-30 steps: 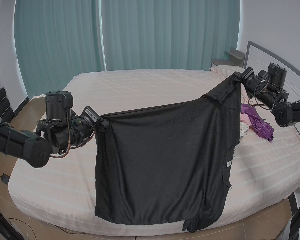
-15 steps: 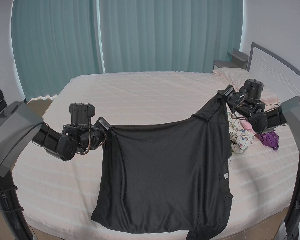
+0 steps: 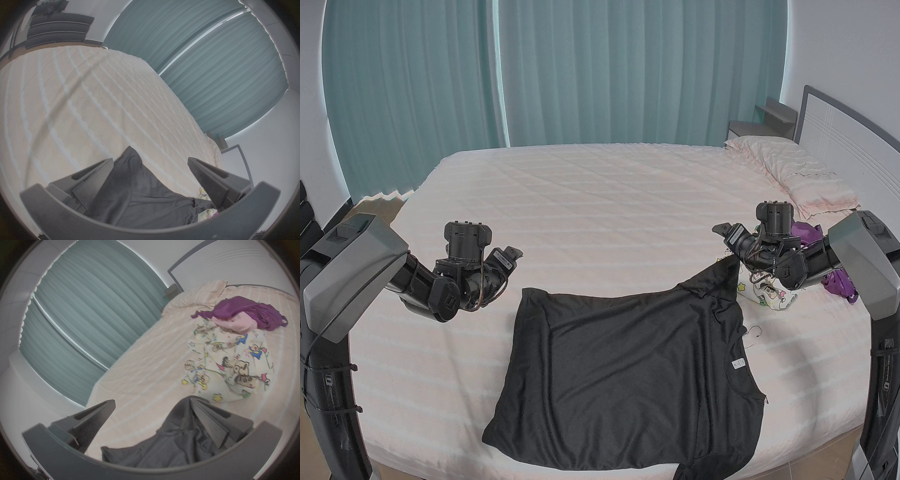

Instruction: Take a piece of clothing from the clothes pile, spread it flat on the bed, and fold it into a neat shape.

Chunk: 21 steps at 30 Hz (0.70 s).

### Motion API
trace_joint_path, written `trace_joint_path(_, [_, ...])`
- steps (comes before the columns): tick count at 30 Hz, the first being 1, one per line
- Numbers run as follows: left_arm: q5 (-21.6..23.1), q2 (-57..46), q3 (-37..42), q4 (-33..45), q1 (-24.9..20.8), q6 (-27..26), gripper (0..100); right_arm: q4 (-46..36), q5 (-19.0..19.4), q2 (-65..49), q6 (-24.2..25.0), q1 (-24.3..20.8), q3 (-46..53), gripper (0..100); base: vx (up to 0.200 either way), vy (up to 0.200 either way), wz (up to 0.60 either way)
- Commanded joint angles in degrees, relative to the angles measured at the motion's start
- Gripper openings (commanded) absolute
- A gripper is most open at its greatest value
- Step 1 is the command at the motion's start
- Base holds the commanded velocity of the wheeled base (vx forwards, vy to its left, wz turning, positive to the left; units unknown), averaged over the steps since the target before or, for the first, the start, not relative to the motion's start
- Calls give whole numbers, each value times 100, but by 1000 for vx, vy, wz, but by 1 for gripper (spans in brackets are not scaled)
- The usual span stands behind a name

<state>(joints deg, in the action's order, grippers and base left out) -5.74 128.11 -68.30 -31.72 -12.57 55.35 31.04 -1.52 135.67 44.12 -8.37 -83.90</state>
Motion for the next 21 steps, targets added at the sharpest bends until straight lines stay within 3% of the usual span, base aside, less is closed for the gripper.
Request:
trace_joint_path(1, [-23,-252,300,8,88,-6,100,-397,-32,3,-44,73,49,100,0,0,0])
trace_joint_path(3, [-15,-454,564,-10,79,-6,100,-906,47,-128,9,55,101,100,0,0,0])
trace_joint_path(6, [38,-814,1241,-27,18,38,100,-1434,697,-392,290,46,392,100,0,0,0])
trace_joint_path(11, [231,-1315,2242,-484,-53,73,100,-1276,574,-489,668,117,462,100,0,0,0])
trace_joint_path(15, [311,-1798,3183,-1029,-158,47,100,-1249,636,-1051,642,82,1499,100,0,0,0])
trace_joint_path(18, [311,-2088,4062,-1557,-360,55,100,-564,680,-1623,220,29,2949,100,0,0,0])
trace_joint_path(19, [311,-2088,4062,-1557,-360,55,100,-564,680,-1623,220,29,2949,100,0,0,0])
trace_joint_path(20, [311,-2132,4580,-1926,-492,73,100,377,750,-1895,-8,29,3969,100,0,0,0])
trace_joint_path(21, [311,-2106,4791,-2119,-562,82,100,878,803,-1948,-44,46,4373,100,0,0,0])
